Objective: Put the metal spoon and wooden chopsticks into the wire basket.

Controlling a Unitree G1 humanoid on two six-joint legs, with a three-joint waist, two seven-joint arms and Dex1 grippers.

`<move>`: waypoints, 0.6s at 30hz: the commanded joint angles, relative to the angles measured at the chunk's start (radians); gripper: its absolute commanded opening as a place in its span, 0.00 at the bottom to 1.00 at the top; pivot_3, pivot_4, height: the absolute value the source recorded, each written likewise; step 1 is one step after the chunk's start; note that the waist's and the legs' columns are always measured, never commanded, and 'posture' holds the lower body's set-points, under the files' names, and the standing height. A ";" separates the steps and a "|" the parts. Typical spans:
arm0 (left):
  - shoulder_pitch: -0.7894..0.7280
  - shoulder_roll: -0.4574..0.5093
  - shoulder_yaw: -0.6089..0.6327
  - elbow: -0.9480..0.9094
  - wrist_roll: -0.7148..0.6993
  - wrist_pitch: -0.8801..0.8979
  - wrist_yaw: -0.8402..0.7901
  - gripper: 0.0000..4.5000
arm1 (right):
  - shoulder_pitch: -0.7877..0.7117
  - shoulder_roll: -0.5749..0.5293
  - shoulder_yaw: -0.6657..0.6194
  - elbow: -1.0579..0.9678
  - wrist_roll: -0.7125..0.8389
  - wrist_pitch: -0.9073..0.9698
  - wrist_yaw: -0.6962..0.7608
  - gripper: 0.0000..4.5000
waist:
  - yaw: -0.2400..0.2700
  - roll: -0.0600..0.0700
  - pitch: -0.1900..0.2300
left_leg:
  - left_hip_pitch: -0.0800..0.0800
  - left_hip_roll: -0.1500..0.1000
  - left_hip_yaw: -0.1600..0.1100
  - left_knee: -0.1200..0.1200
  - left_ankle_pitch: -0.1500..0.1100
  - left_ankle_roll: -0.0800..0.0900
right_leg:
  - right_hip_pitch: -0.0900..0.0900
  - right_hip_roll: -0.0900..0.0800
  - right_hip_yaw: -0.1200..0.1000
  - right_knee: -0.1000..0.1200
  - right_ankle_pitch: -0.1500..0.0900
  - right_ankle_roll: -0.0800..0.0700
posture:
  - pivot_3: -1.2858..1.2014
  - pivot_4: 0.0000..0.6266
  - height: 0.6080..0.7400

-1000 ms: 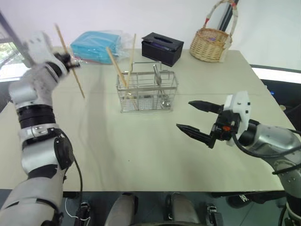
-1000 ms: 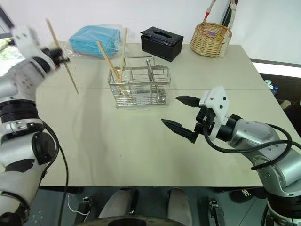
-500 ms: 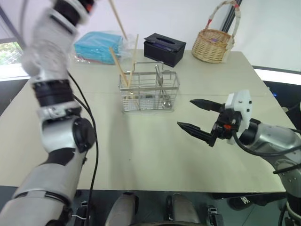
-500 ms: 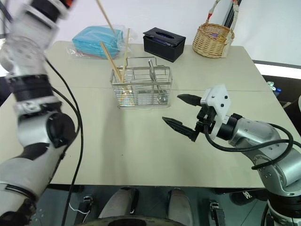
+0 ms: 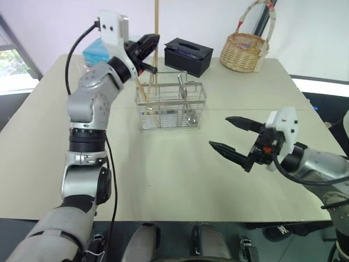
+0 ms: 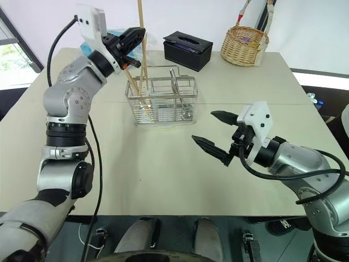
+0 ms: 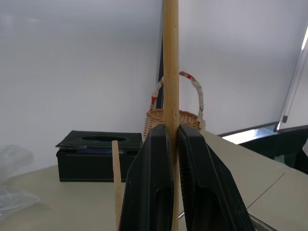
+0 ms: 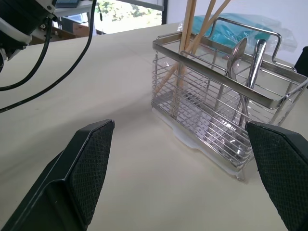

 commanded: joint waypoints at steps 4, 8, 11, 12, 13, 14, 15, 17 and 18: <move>0.075 -0.019 -0.028 -0.093 0.024 -0.015 0.006 0.27 | -0.030 -0.012 -0.020 -0.009 0.007 -0.010 0.003 1.00 | -0.006 0.000 0.000 | 0.000 0.000 0.000 0.000 0.000 0.000 | 0.000 0.000 0.000 0.000 0.000 0.000 | 0.52 0.24 0.40; 0.095 -0.021 -0.025 -0.121 0.025 -0.011 0.021 0.71 | -0.041 -0.014 -0.018 0.004 0.005 -0.011 0.011 1.00 | -0.008 0.000 0.000 | 0.000 0.000 0.000 0.000 0.000 0.000 | 0.000 0.000 0.000 0.000 0.000 0.000 | 0.52 0.24 0.40; 0.100 -0.015 -0.016 -0.132 0.022 -0.009 0.029 0.98 | -0.050 -0.015 -0.013 0.016 0.001 -0.013 0.019 1.00 | -0.008 0.000 0.000 | 0.000 0.000 0.000 0.000 0.000 0.000 | 0.000 0.000 0.000 0.000 0.000 0.000 | 0.52 0.24 0.40; 0.098 -0.010 -0.006 -0.135 0.021 -0.015 0.032 0.98 | -0.054 -0.015 -0.011 0.022 -0.002 -0.014 0.022 1.00 | -0.008 0.000 0.000 | 0.000 0.000 0.000 0.000 0.000 0.000 | 0.000 0.000 0.000 0.000 0.000 0.000 | 0.52 0.24 0.40; 0.096 -0.004 0.002 -0.137 0.020 -0.019 0.037 0.98 | -0.059 -0.016 -0.009 0.029 -0.005 -0.015 0.026 1.00 | -0.008 0.000 0.000 | 0.000 0.000 0.000 0.000 0.000 0.000 | 0.000 0.000 0.000 0.000 0.000 0.000 | 0.52 0.24 0.40; 0.091 0.004 0.016 -0.141 0.013 -0.013 0.043 0.98 | -0.063 -0.016 -0.007 0.035 -0.008 -0.016 0.030 1.00 | -0.009 0.000 0.000 | 0.000 0.000 0.000 0.000 0.000 0.000 | 0.000 0.000 0.000 0.000 0.000 0.000 | 0.52 0.24 0.40; 0.086 0.012 0.028 -0.142 0.007 -0.007 0.048 0.98 | -0.066 -0.015 -0.006 0.040 -0.010 -0.017 0.034 1.00 | -0.009 0.000 0.000 | 0.000 0.000 0.000 0.000 0.000 0.000 | 0.000 0.000 0.000 0.000 0.000 0.000 | 0.52 0.24 0.40; 0.075 0.030 0.054 -0.139 -0.001 0.004 0.063 0.98 | -0.073 -0.015 -0.001 0.052 -0.017 -0.020 0.043 1.00 | -0.009 0.000 0.000 | 0.000 0.000 0.000 0.000 0.000 0.000 | 0.000 0.000 0.000 0.000 0.000 0.000 | 0.52 0.24 0.40; 0.070 0.038 0.067 -0.138 -0.004 0.009 0.072 0.98 | -0.077 -0.014 0.002 0.056 -0.020 -0.021 0.048 1.00 | -0.009 0.000 0.000 | 0.000 0.000 0.000 0.000 0.000 0.000 | 0.000 0.000 0.000 0.000 0.000 0.000 | 0.52 0.24 0.40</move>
